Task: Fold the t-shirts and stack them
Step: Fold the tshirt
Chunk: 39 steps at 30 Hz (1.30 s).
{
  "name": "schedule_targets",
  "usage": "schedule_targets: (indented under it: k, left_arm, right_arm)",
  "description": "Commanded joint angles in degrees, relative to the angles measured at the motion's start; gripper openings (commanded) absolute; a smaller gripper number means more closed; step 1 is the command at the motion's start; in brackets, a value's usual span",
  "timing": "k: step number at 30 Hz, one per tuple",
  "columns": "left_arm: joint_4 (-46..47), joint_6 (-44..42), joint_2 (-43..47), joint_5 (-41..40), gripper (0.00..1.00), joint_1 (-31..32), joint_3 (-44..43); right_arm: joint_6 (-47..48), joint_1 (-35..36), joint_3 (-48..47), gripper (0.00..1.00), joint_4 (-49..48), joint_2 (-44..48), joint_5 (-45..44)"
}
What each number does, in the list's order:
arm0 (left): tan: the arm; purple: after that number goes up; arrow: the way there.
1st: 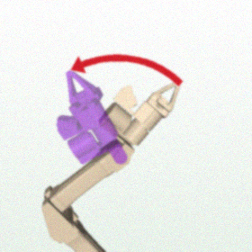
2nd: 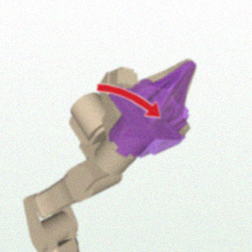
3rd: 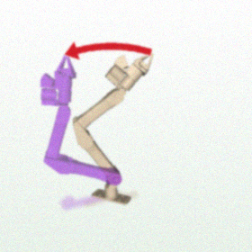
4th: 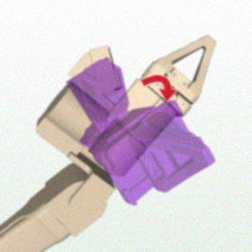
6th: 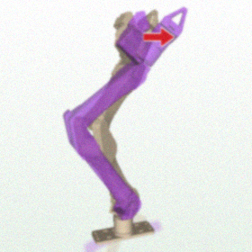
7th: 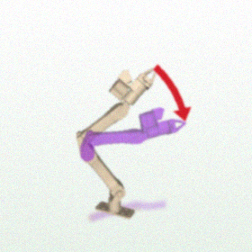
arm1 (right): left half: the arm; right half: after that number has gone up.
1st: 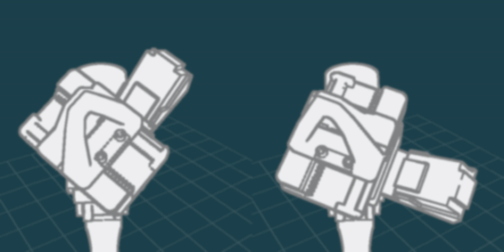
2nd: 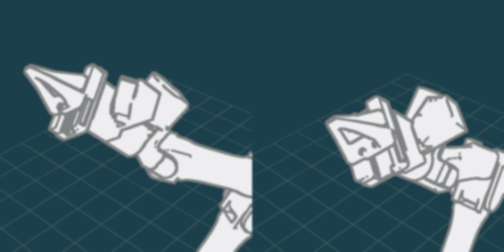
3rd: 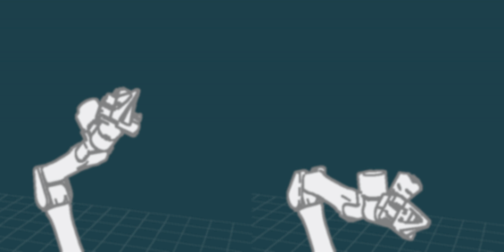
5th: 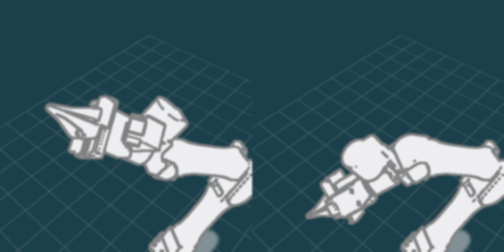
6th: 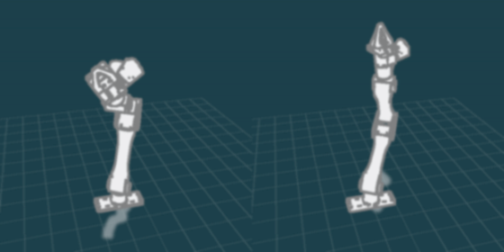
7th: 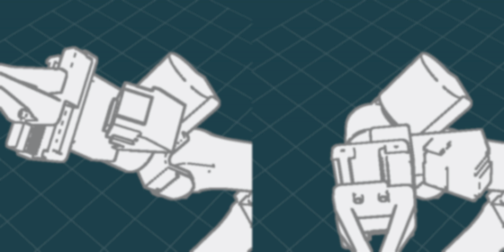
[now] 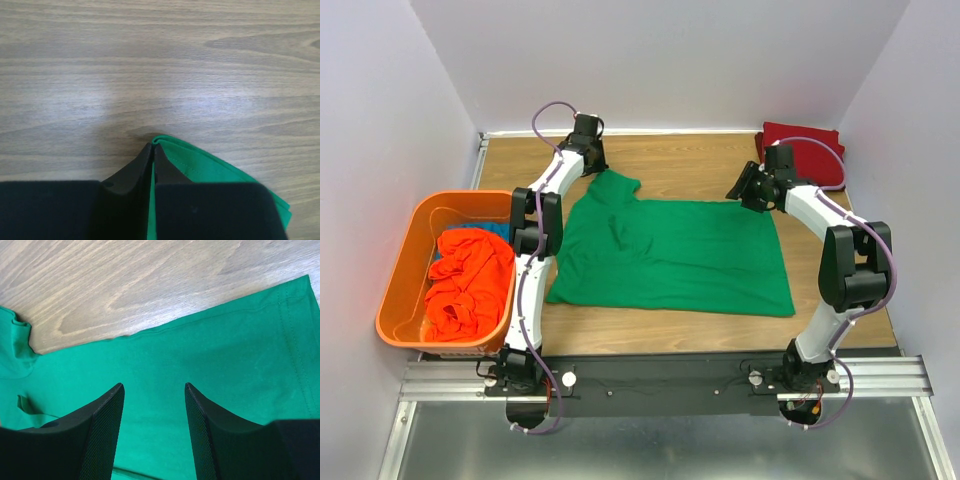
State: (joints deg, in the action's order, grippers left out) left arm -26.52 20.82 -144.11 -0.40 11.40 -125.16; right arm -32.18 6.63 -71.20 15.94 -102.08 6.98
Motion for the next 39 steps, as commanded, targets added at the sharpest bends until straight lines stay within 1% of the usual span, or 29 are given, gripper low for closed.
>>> schedule_targets:
  k: [1, 5, 10, 14, 16, 21, 24, 26, 28, 31, 39]
  left_arm:
    - [-1.3, -0.5, -0.9, 3.0, 0.05, 0.3, -1.9]
    - [0.6, -1.1, 1.6, 4.0, 0.00, 0.3, -0.9]
    - [4.8, -1.3, 6.6, 5.0, 0.00, 0.3, 2.2]
    - [7.4, -0.9, 10.4, 7.9, 0.00, 0.3, 3.7]
    - [8.5, -0.4, 11.5, 8.4, 0.00, 0.3, 4.3]
    - [9.8, 0.3, 14.0, 9.9, 0.00, 0.3, 6.4]
    - [10.3, 0.6, 14.6, 10.4, 0.00, 0.3, 7.3]
    - [10.9, 0.9, 15.2, 10.9, 0.00, 0.3, 8.1]
    - [11.5, 1.2, 15.7, 11.0, 0.00, 0.3, 9.2]
    - [11.6, 1.1, 16.0, 11.1, 0.00, 0.3, 9.7]
    - [11.8, 1.3, 16.3, 11.5, 0.00, 0.3, 9.9]
  right_arm:
    - [1.4, -0.4, -1.4, 0.59, -0.8, -1.1, 0.0]
    - [2.2, -0.5, -1.9, 0.59, -0.7, -1.5, -2.2]
    - [3.3, -0.6, -2.8, 0.59, -0.7, -2.5, -4.7]
    - [3.6, -0.9, -4.5, 0.59, -0.7, -4.4, -6.0]
    - [4.4, -1.4, -5.4, 0.59, -0.7, -5.1, -8.3]
    - [5.7, -4.7, -6.1, 0.58, -0.7, -6.8, -12.6]
    - [6.2, -6.4, -6.7, 0.56, -0.7, -8.6, -12.1]
    - [6.3, -8.6, -6.8, 0.47, -0.7, -9.5, -12.3]
    - [6.4, -9.2, -7.3, 0.45, -0.6, -11.1, -13.2]
    - [6.2, -9.6, -8.2, 0.42, -0.7, -12.7, -13.9]
    - [5.9, -9.7, -11.9, 0.41, -0.3, -16.3, -16.1]
